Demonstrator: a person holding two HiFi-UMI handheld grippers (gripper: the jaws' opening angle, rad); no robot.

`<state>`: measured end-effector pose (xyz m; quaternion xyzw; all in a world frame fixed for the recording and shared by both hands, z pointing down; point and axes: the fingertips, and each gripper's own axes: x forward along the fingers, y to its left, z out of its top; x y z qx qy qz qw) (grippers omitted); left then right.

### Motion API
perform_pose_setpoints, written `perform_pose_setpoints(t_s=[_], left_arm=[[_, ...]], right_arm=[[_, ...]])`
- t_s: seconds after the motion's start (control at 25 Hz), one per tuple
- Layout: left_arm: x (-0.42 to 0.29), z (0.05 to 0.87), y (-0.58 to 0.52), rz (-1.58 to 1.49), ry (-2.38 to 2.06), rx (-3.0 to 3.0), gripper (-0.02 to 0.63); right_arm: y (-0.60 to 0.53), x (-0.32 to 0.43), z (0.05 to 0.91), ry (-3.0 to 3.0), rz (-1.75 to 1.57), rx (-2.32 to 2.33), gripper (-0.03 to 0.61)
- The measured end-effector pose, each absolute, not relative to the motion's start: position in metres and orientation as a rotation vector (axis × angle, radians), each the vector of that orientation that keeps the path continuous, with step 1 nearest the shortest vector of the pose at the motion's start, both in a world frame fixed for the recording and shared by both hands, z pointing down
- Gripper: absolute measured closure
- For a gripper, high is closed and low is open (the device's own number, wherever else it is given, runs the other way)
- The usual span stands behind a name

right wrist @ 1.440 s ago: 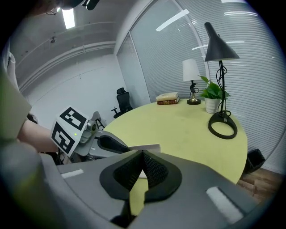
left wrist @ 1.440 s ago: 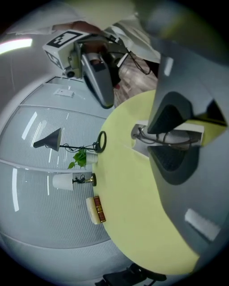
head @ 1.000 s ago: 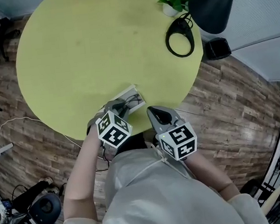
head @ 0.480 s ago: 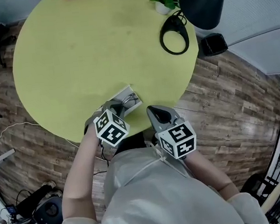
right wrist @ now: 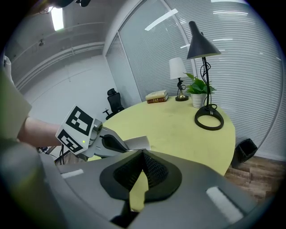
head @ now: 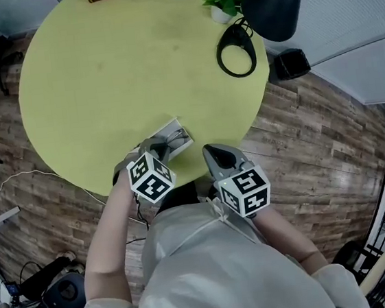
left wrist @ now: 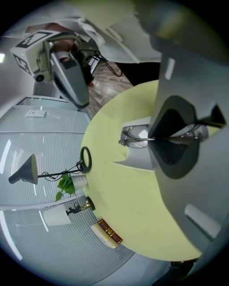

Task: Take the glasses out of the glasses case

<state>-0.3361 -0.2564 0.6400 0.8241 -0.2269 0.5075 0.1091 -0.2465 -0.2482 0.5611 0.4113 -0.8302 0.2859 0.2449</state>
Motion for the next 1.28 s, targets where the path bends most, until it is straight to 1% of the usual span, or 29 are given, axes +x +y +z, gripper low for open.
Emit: perform_pose_setpoints(t_s=[0.24,0.6,0.96,1.28], left_arm=[[-0.340,0.620,-0.258,1.468,-0.740,2.442,0.598],[-0.348,0.568,-0.260,1.289,-0.961,2.493,0.598],[-0.384,0.484,-0.269,0.867,-1.450,2.465,0.598],[-0.441,0.419,-0.258,0.351,-1.804,2.291,0.598]], right_arm=[[-0.243,-0.248,0.551,-2.286,0.776,1.135,0.578],[-0.241,-0.258,0.533,-2.342,0.722,1.104,0.579],[-0.249,-0.283,0.505,-2.456,0.632,1.022,0.579],[-0.255,-0.312,0.467,-2.564,0.529,0.962,0.578]])
